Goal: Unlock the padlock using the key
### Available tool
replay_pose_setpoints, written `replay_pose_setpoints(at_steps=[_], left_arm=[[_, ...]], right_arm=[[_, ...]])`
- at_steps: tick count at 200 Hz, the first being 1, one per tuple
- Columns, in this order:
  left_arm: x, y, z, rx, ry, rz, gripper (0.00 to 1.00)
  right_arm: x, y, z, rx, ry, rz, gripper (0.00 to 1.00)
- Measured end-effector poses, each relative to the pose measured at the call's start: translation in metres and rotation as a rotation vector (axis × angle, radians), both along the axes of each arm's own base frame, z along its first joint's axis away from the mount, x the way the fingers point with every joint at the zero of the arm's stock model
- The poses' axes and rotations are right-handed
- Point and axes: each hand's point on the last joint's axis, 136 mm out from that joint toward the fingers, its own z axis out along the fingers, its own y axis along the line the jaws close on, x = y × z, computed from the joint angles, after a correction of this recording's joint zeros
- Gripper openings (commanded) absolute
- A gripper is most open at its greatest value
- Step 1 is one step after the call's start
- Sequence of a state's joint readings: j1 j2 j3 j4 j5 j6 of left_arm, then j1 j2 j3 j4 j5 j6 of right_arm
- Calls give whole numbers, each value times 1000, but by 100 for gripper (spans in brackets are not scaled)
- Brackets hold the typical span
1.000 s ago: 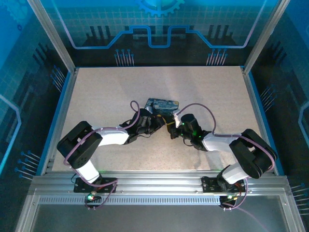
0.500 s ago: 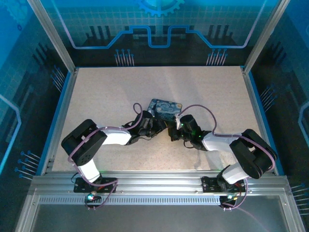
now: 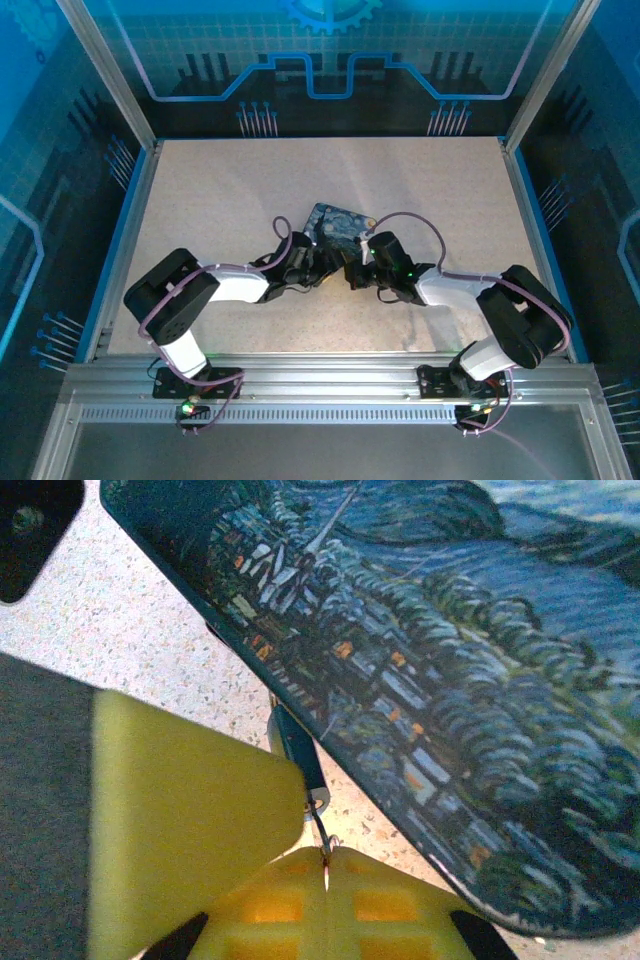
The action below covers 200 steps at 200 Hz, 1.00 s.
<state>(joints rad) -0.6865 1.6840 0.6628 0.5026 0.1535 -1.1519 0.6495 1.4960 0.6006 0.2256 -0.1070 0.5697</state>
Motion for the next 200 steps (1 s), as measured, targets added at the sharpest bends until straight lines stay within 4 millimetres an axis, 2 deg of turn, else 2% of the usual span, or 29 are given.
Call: replay_pose_setpoints(at_steps=[37, 63, 80, 104, 166, 200], left_arm=[[-4, 18, 2, -10, -4, 31, 60], [-7, 24, -4, -36, 8, 57, 56], [-8, 23, -8, -69, 14, 75, 51], [-8, 23, -22, -112, 32, 102, 50], [2, 17, -19, -239, 3, 139, 47], [3, 15, -17, -259, 2, 143, 39]], right_arm=[[-3, 4, 0, 23, 41, 1, 0], [-6, 5, -1, 38, 71, -8, 0], [-7, 6, -1, 53, 91, -16, 0], [-9, 7, -1, 66, 112, -27, 0], [-10, 6, -2, 75, 137, -46, 0], [-11, 6, -3, 78, 147, -53, 0]])
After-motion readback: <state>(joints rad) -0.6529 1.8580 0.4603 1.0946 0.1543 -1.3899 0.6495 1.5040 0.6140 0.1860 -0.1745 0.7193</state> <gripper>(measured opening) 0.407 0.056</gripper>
